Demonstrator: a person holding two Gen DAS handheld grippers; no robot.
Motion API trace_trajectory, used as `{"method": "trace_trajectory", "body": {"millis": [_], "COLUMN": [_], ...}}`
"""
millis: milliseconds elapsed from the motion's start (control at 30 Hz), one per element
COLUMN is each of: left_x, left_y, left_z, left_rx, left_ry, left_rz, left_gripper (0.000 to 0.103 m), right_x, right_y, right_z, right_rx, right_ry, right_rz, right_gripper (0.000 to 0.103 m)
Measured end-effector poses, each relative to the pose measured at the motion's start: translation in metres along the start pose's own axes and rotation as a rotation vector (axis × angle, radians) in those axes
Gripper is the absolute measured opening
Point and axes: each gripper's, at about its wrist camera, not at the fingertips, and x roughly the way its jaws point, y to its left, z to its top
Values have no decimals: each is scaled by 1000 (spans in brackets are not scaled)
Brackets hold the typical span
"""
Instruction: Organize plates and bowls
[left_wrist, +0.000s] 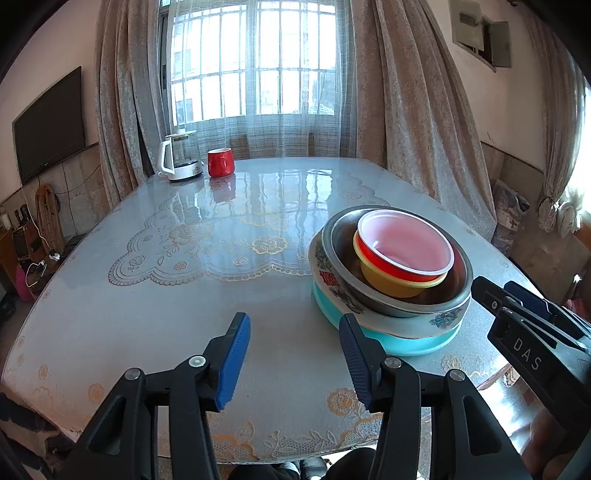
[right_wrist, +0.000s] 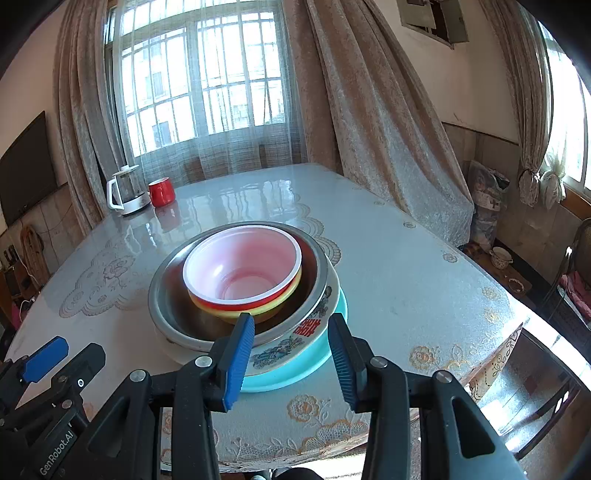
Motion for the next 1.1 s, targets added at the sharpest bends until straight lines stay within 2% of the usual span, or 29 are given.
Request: {"method": "trace_trajectory", "body": {"millis": [1100], "left_x": [-1], "left_y": [1], "left_z": [5], "left_rx": [2], "left_ry": [-18], "left_rz": [-13], "left_gripper": [61], "right_x": [6], "right_y": [6], "right_z": [-1], "right_rx": [-16], "right_ry": [12], "right_rz": [9], "right_gripper": [42]}}
